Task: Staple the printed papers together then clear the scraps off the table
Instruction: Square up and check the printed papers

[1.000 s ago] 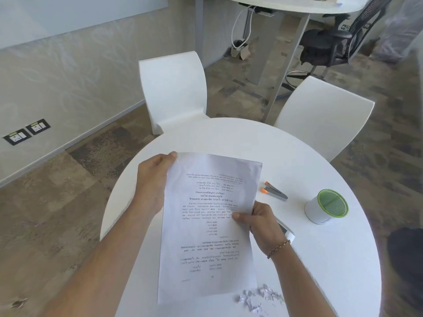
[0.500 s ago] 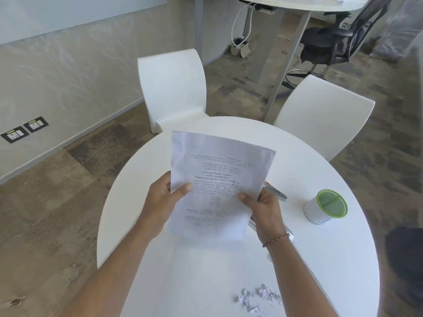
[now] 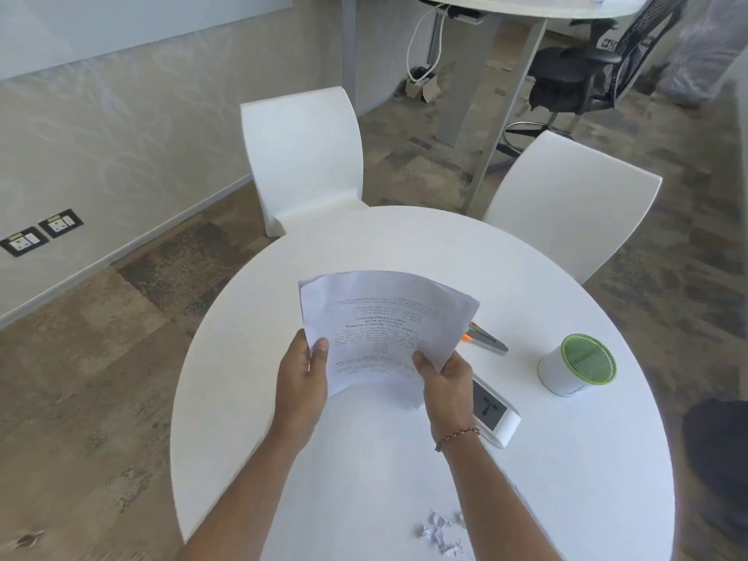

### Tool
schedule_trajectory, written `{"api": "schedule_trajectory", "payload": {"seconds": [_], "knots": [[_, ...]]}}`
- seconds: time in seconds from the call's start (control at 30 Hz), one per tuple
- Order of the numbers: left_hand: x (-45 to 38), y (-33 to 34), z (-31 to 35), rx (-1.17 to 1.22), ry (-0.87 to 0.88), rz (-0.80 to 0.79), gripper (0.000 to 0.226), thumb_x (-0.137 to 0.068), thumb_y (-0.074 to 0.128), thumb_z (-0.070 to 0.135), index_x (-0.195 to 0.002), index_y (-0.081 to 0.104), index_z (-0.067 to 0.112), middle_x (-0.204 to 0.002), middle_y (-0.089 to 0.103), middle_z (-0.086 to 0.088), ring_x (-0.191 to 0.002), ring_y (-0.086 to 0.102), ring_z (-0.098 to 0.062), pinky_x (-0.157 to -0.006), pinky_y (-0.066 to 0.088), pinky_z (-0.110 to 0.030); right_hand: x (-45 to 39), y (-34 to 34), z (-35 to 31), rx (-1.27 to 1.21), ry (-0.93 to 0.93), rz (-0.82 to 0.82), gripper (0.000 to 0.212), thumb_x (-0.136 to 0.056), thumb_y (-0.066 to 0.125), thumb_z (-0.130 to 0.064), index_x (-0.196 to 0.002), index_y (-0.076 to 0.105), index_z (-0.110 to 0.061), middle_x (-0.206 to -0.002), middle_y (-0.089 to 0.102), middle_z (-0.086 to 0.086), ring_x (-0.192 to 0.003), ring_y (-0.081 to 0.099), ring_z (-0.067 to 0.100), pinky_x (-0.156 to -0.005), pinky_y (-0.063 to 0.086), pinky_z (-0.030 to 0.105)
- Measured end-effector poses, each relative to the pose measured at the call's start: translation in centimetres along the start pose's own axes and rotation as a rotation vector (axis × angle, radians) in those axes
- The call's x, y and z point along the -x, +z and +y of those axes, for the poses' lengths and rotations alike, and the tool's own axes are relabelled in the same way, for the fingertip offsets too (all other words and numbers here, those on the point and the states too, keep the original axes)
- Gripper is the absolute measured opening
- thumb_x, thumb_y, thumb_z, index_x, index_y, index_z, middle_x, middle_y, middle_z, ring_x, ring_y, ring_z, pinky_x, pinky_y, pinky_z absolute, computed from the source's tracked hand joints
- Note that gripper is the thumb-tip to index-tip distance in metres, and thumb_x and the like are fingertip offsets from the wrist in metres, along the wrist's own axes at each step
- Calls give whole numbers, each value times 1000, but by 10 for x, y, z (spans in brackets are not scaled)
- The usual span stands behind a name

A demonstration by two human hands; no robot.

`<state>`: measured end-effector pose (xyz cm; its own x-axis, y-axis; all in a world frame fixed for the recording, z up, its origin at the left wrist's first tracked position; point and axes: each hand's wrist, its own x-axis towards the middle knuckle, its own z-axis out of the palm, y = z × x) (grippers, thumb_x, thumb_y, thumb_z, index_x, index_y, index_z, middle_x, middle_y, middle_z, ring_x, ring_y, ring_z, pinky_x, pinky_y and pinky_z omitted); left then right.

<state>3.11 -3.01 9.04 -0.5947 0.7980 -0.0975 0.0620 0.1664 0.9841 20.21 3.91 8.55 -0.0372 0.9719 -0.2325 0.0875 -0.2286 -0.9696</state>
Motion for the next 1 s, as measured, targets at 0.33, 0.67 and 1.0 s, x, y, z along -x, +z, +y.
{"api": "schedule_trajectory", "payload": {"seconds": [0.33,0.67,1.0], "knots": [[-1,12,4,-273,-50,180,41,-100,42,7,-138,48,21,-110,64,6,-96,59,-16,-82,42,-26,10,-2,-11,318,-100,18,37,-92,48,-1,-116,52,-29,-94,68,-14,-86,64,8,-66,46,18],[2,13,-27,-90,-239,87,34,-95,44,11,-118,63,28,-112,70,5,-102,66,-23,-88,54,-41,20,-20,-37,555,-91,-166,21,-91,50,-3,-93,58,-22,-74,64,-7,-67,58,15,-50,40,16],[11,2,-60,20,-505,204,42,-88,49,8,-127,55,24,-122,58,-1,-112,58,-25,-88,48,-36,22,30,-113,1368,-498,-389,28,-83,44,4,-106,52,-10,-66,34,3,-69,46,31,-58,35,32]]}}
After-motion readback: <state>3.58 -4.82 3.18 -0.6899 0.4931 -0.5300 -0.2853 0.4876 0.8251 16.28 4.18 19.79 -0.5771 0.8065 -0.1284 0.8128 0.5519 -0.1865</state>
